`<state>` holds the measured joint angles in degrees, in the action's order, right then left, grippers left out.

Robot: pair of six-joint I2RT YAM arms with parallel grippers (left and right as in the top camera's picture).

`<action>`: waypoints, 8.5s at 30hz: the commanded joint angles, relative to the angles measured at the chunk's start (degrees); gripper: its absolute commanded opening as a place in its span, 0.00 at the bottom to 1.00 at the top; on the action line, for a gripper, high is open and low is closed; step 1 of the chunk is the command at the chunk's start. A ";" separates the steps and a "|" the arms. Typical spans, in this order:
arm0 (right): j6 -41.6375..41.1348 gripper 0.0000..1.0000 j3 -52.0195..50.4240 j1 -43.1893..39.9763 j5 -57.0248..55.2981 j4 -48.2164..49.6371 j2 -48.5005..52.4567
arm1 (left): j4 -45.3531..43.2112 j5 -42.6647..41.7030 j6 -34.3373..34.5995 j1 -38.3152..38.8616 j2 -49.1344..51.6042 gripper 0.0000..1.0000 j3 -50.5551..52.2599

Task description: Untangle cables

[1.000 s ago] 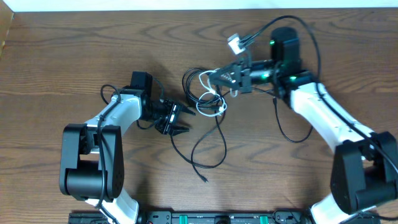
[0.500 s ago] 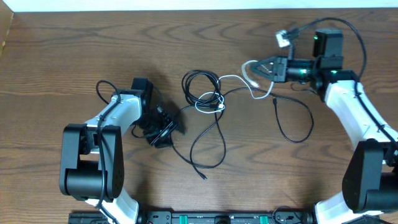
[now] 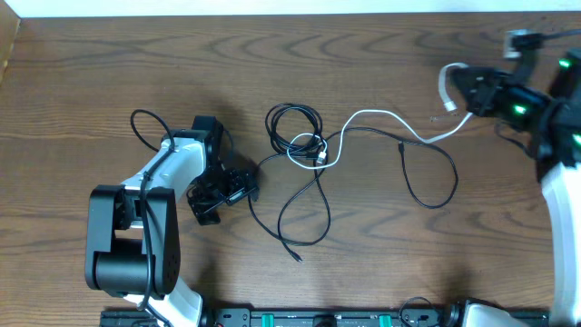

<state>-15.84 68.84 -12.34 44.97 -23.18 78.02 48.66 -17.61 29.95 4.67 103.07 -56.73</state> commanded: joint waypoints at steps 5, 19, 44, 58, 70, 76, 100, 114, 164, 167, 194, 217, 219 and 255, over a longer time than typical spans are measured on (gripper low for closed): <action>0.92 0.01 0.48 -3.50 -16.57 0.00 -19.10 | -1.16 4.00 -1.66 -0.02 1.29 0.98 0.63; 4.66 0.01 0.35 -3.32 -23.91 -15.45 -28.20 | -1.16 4.00 -1.66 -0.02 1.29 0.98 0.63; 5.62 0.22 -0.07 -3.43 -31.36 -9.31 19.12 | -1.16 4.00 -1.66 -0.02 1.29 0.98 0.63; 14.60 0.75 -0.07 2.34 -19.56 -6.91 20.02 | -1.16 4.00 -1.66 -0.02 1.29 0.98 0.63; 28.00 0.72 -0.04 28.92 -16.48 -4.76 20.02 | -1.16 3.98 -1.66 -0.02 1.29 0.98 0.63; 30.56 0.64 -0.07 40.54 -29.22 -2.91 20.37 | -1.16 3.98 -1.66 -0.02 1.29 0.98 0.63; 32.81 0.36 -0.07 49.57 -33.38 2.60 31.08 | -1.16 4.00 -1.66 -0.02 1.29 0.98 0.63; 32.83 0.34 -0.07 51.67 -34.77 4.15 32.83 | -1.18 3.98 -1.66 -0.02 1.29 0.98 0.63; 21.40 0.01 0.72 45.22 -31.91 -13.11 -5.07 | -1.18 4.00 -1.66 -0.02 1.29 0.98 0.63; 17.22 0.01 0.70 43.17 -37.90 -13.42 -8.33 | -1.16 3.98 -1.66 -0.02 1.29 0.98 0.63; 14.84 0.01 0.70 5.62 -56.02 15.72 -7.98 | -1.16 4.00 -1.66 -0.02 1.29 0.98 0.63; -0.50 0.03 0.70 -16.70 -56.37 8.22 17.86 | -1.18 4.00 -1.66 -0.02 1.29 0.98 0.63; -3.52 0.03 0.70 -16.72 -56.35 6.47 19.08 | -1.18 4.00 -1.66 -0.02 1.29 0.98 0.63; -7.72 0.52 -0.44 -16.09 -50.73 -3.58 36.68 | -1.16 4.00 -1.66 -0.02 1.29 0.98 0.63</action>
<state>-23.03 68.82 -28.88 -6.04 -26.74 112.53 48.64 -15.53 29.76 4.69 103.07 -56.73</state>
